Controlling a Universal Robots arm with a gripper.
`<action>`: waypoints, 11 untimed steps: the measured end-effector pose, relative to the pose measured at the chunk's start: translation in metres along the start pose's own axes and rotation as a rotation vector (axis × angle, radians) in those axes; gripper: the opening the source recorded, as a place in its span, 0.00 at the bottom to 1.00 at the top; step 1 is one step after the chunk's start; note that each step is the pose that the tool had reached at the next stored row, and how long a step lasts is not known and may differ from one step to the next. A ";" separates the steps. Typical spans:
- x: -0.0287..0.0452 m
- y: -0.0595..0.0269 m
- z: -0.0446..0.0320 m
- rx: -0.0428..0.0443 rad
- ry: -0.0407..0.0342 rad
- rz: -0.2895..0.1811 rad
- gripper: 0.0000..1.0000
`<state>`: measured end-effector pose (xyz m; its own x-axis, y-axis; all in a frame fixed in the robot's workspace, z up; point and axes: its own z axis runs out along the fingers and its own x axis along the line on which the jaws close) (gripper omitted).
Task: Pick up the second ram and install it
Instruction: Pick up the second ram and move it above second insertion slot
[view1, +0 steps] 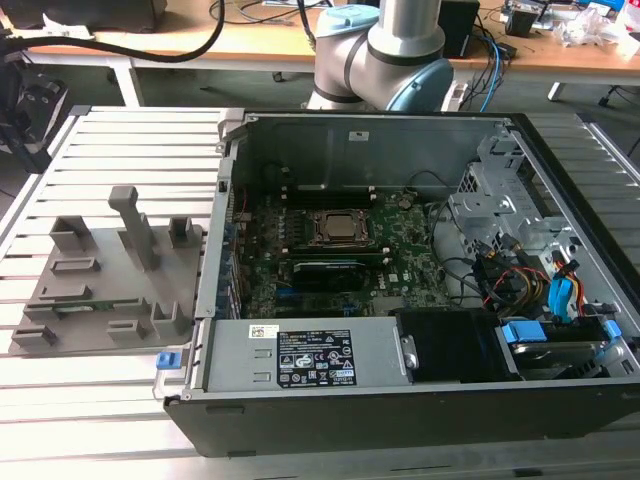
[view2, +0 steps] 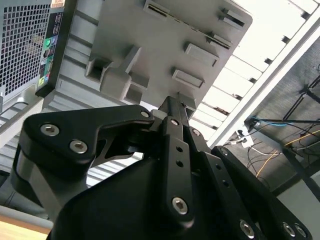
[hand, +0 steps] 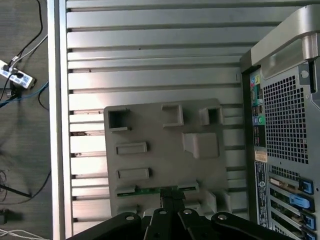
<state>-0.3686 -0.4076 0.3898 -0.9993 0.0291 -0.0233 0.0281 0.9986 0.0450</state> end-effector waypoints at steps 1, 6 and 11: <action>0.0000 0.0000 0.0000 -0.0007 0.0013 -0.030 0.11; 0.0000 0.0000 0.0000 -0.0042 0.0081 -0.180 0.11; 0.0000 0.0000 0.0000 -0.0066 0.0128 -0.284 0.11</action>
<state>-0.3685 -0.4076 0.3898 -0.9672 -0.2528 -0.0233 -0.2537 0.9662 0.0450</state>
